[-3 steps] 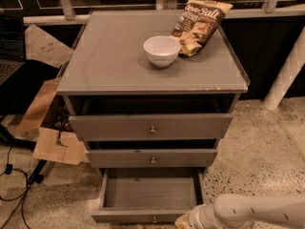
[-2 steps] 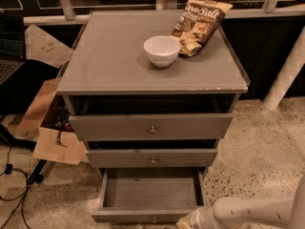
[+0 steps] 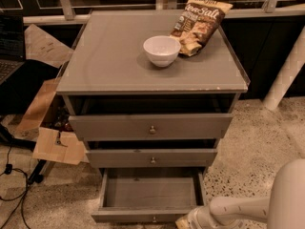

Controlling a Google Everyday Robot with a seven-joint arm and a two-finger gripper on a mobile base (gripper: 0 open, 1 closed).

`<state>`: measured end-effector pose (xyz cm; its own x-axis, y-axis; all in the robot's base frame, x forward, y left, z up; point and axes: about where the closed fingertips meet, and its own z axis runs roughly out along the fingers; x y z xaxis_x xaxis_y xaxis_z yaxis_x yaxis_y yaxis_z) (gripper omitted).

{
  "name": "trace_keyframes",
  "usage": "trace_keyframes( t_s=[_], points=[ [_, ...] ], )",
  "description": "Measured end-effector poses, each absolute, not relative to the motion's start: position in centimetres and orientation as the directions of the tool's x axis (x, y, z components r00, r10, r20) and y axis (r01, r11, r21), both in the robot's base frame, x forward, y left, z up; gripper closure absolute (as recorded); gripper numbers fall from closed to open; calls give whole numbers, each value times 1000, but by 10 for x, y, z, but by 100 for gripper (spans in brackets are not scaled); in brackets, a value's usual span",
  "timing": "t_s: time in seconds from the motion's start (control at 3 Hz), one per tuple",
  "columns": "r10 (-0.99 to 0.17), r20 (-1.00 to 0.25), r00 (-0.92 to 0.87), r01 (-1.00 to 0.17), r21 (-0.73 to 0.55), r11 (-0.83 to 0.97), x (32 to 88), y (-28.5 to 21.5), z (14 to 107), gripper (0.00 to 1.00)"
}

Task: Close bottom drawer

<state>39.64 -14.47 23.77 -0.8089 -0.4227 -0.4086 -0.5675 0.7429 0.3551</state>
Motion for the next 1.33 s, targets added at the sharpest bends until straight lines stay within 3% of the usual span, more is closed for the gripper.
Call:
trace_keyframes(
  t_s=[1.33],
  points=[
    [-450, -352, -820, -567, 402, 719, 407, -144, 157, 100]
  ],
)
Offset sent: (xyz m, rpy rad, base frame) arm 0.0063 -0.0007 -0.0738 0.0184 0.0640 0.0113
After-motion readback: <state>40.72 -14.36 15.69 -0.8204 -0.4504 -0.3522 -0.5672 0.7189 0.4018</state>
